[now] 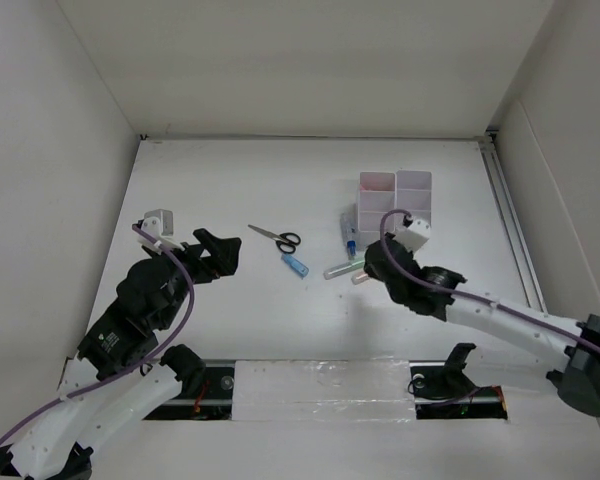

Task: Sort the stationery into containers
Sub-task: Pick up the stationery from the center of the board, then place the stationery in the storage box.

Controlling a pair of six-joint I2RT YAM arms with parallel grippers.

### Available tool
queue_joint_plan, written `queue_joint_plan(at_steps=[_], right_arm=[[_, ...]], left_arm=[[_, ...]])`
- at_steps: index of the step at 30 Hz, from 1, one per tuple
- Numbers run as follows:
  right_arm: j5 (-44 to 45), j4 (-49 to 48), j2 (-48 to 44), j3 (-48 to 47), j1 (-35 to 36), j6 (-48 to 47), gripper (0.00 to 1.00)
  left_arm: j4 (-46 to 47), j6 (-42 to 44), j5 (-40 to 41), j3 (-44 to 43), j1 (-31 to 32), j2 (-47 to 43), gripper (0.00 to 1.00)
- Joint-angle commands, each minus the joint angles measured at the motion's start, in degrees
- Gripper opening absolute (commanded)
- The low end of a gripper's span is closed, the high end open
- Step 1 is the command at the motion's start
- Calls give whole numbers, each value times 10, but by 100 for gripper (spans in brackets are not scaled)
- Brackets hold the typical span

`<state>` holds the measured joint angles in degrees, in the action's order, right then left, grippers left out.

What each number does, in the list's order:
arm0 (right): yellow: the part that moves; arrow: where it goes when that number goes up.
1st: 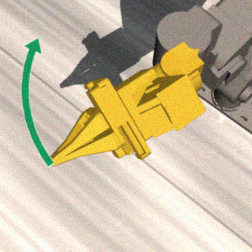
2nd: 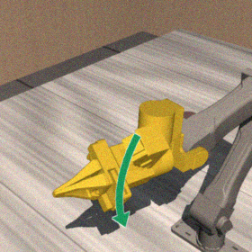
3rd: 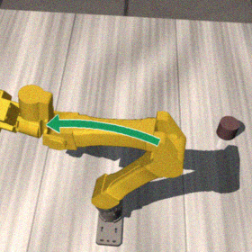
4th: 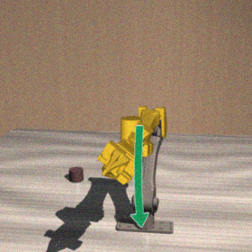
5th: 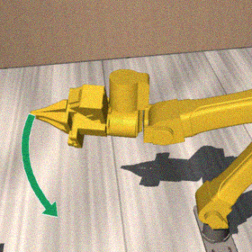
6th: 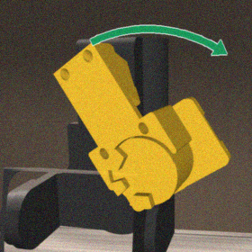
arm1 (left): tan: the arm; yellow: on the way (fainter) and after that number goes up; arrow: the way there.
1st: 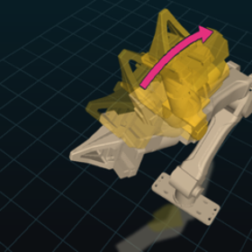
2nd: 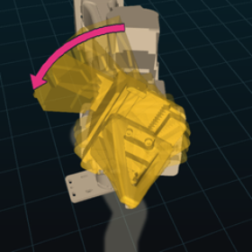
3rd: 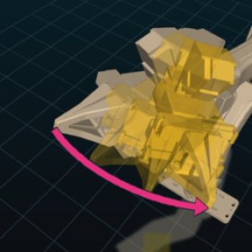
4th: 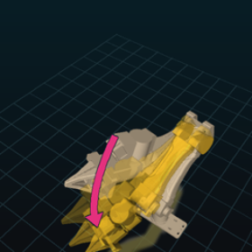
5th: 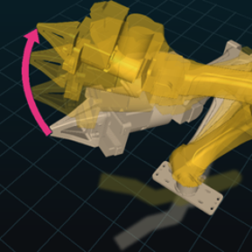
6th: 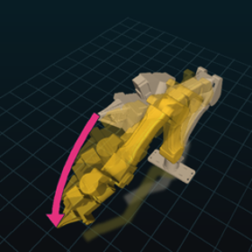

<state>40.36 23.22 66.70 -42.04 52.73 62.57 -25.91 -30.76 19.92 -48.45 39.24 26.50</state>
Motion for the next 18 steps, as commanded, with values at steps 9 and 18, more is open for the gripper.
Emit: queue_joint_plan(at_steps=[9, 18], right_arm=[[-183, -173, 40, -202, -320, -509, 0], [-237, -135, 193, -335, -409, -517, 0]], left_arm=[[22, 9, 4, 1, -2, 9, 100], [17, 4, 21, 1, -2, 4, 100]])
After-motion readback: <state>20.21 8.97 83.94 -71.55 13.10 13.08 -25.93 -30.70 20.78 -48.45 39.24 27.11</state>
